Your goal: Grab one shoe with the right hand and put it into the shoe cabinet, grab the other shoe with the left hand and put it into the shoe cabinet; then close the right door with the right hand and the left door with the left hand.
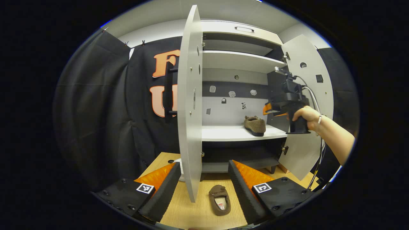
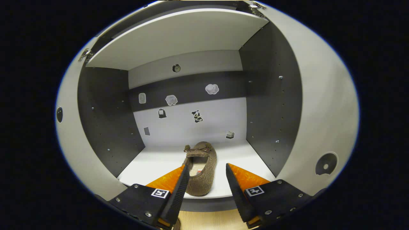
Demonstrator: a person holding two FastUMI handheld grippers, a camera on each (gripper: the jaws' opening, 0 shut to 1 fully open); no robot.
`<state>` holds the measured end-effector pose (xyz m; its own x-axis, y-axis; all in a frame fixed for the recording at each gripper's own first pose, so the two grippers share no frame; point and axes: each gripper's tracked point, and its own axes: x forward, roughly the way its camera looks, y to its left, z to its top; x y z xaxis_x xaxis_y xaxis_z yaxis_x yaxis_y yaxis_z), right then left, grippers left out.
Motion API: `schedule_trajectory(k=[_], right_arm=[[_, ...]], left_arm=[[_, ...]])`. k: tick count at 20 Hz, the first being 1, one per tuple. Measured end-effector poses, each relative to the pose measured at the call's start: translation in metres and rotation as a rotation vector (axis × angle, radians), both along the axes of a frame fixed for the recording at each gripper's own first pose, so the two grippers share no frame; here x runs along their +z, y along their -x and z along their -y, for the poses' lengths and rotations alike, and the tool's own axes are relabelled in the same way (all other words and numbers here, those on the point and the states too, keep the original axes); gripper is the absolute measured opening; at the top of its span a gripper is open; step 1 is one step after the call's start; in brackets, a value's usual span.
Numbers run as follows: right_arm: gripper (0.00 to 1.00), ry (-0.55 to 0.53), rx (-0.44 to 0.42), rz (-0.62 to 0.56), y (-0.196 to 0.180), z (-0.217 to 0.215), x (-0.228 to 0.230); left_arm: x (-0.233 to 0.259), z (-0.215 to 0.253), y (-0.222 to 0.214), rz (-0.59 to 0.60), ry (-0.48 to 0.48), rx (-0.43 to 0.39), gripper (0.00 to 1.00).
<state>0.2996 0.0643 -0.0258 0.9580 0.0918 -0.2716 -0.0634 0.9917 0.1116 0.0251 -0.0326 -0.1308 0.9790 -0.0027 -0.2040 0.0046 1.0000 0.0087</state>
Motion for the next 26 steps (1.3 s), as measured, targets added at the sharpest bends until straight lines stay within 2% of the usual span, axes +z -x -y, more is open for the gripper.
schedule_trajectory(k=[3,4,5,9,13,18,21,26], right_arm=[[0.81,0.023,0.018,0.056,0.044,0.006,0.008],[0.85,0.029,0.023,0.07,0.059,0.008,0.01],[0.86,0.038,0.029,0.082,0.074,0.011,0.009],[0.89,0.076,0.023,0.136,0.135,0.025,0.008],[0.91,0.095,0.048,0.144,0.183,0.027,0.001],[0.91,0.1,0.043,0.166,0.215,0.042,0.011],[0.91,0.114,0.02,0.189,0.226,0.055,0.017],[0.91,0.103,-0.001,0.191,0.239,0.07,0.018]], left_arm=[[-0.019,0.015,-0.019,-0.021,-0.005,-0.007,0.95],[-0.029,0.017,-0.021,-0.033,-0.012,-0.009,0.99],[-0.041,0.018,-0.021,-0.051,-0.019,-0.012,0.95],[-0.093,0.03,-0.026,-0.118,-0.007,-0.037,0.97],[-0.157,0.037,-0.034,-0.224,-0.041,-0.067,0.98],[-0.244,0.033,-0.032,-0.411,-0.031,-0.057,0.98],[-0.284,0.032,-0.036,-0.474,-0.039,-0.051,0.98],[-0.322,0.031,-0.051,-0.601,-0.013,-0.043,0.98]])
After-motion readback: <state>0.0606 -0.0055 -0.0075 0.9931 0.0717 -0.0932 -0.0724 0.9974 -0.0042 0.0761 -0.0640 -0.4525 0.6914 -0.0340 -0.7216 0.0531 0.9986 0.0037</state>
